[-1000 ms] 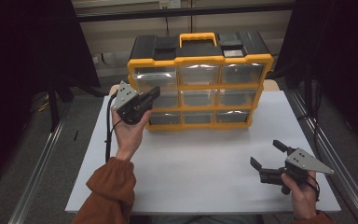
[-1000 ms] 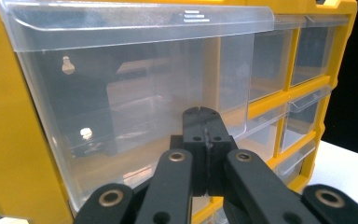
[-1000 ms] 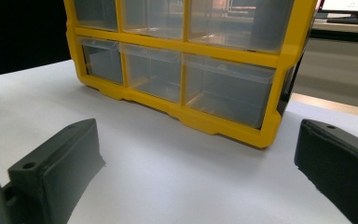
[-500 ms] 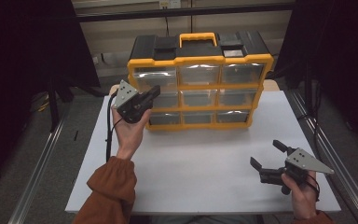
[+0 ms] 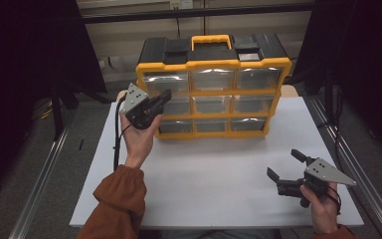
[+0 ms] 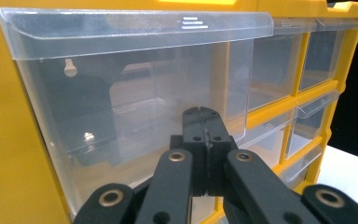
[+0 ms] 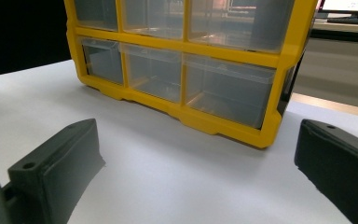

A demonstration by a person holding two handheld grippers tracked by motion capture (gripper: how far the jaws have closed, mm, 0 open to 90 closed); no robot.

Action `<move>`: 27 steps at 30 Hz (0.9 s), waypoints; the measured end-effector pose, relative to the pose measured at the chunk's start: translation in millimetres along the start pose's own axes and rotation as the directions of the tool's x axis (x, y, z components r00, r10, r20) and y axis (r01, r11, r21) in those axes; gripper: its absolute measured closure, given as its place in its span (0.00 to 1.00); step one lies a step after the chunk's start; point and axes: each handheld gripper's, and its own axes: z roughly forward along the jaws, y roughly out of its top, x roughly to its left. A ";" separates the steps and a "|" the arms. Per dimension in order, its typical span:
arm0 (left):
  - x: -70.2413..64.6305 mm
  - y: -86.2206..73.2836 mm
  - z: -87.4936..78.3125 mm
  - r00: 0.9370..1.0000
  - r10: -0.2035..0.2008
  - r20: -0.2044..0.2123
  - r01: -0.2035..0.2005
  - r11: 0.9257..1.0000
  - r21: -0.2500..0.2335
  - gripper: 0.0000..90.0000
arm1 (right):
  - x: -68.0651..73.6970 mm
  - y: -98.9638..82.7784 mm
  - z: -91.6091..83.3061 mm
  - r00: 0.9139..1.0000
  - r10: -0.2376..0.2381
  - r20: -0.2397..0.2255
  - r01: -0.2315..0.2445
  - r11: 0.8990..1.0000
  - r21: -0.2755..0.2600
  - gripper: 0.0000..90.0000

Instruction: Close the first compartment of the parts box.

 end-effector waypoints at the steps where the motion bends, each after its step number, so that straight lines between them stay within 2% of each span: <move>1: -0.1 -0.1 0.2 1.000 -0.002 -0.002 0.002 1.000 -0.001 1.00 | 0.0 0.0 0.0 1.000 0.000 0.000 0.000 1.000 0.000 0.00; 14: 1.6 0.9 3.4 1.000 0.003 -0.012 -0.003 1.000 -0.002 1.00 | 0.2 0.0 -0.2 1.000 0.000 -0.002 0.000 1.000 -0.003 0.00; 16: 1.6 0.6 3.5 1.000 0.014 -0.016 -0.014 1.000 0.000 1.00 | 0.2 0.0 -0.3 1.000 -0.001 -0.002 0.001 1.000 -0.003 0.00; 18: 1.4 0.3 4.2 1.000 -0.002 -0.014 0.002 1.000 -0.002 1.00 | 0.2 -0.1 -0.3 1.000 -0.002 -0.003 0.001 1.000 -0.002 0.00; 27: 3.4 1.2 6.5 1.000 0.005 -0.020 -0.005 1.000 0.002 1.00 | 0.2 0.0 -0.4 1.000 -0.003 -0.003 0.003 1.000 -0.002 0.00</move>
